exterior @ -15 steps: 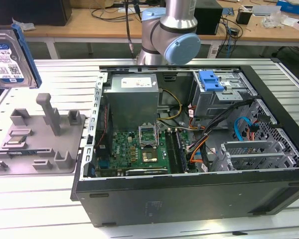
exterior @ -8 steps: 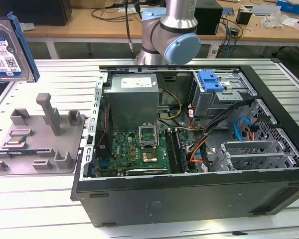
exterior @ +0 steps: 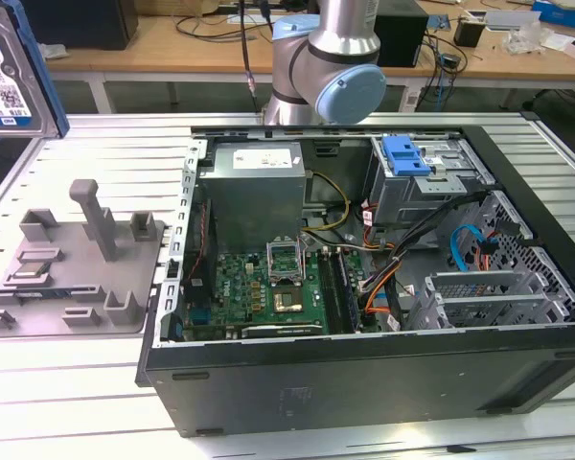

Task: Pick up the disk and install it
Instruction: 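Pick up the disk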

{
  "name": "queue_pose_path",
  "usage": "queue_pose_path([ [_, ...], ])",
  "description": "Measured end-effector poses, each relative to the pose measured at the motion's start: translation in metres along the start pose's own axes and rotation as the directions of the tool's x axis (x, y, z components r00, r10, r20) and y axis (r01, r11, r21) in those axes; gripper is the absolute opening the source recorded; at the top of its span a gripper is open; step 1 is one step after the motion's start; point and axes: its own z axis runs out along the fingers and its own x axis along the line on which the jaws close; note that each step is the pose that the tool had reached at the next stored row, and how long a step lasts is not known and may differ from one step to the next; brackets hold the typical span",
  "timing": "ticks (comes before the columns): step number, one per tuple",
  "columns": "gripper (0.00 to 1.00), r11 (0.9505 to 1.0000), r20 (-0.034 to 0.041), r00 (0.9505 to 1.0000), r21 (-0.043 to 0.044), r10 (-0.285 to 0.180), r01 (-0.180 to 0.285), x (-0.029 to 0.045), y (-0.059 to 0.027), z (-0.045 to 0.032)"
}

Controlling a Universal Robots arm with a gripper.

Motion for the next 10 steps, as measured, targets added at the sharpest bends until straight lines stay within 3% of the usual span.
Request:
queue_pose_path([
  [2,0.37,1.0000,0.0000,1.0000,0.0001,0.000,0.000,0.0001,0.0000,-0.0032],
  [10,0.37,1.0000,-0.0003,1.0000,0.0000,0.000,0.000,0.0002,0.0000,-0.0033],
])
